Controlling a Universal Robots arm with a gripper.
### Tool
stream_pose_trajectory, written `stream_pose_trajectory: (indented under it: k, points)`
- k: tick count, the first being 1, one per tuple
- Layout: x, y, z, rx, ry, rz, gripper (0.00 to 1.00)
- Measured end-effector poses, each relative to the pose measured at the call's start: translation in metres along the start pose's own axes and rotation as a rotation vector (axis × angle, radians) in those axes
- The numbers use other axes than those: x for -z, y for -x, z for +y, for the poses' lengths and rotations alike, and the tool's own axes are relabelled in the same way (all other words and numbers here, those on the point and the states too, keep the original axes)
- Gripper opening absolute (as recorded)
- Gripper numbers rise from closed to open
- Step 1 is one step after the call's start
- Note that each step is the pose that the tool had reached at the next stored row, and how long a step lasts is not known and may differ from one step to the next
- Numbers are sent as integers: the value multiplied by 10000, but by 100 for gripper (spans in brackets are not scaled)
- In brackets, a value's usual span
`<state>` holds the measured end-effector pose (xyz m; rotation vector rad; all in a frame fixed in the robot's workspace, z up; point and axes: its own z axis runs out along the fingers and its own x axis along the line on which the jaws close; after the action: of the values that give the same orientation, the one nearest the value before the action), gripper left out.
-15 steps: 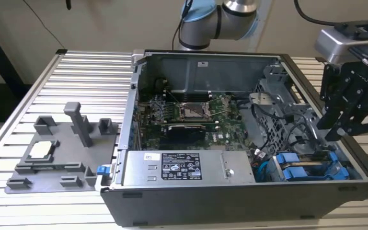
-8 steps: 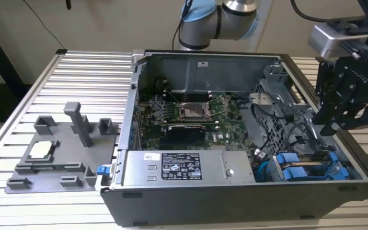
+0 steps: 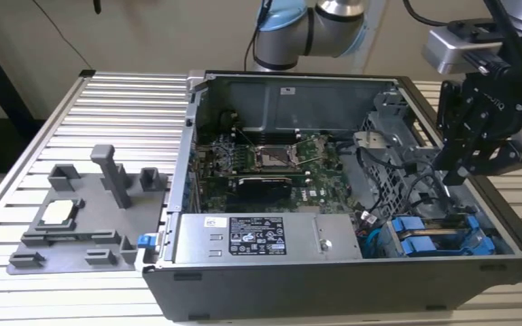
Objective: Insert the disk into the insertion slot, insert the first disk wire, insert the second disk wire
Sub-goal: 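Insert the first disk wire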
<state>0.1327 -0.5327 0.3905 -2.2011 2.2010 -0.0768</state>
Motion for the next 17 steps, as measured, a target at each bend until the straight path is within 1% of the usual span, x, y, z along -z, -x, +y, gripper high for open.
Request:
stream_pose_trajectory:
  k: [3,6,8,13,14,15,16,17]
  points:
    - [3,37,53,-1,-20,0,33]
    - [8,80,109,-2,-60,1,33]
    - [10,112,149,-3,-105,0,33]
    - [17,188,250,-4,-265,7,33]
    - [18,202,271,-4,-308,16,33]
    - [20,217,293,-3,-353,43,33]
    - [21,229,313,0,-393,83,33]
    - [22,241,333,2,-436,145,33]
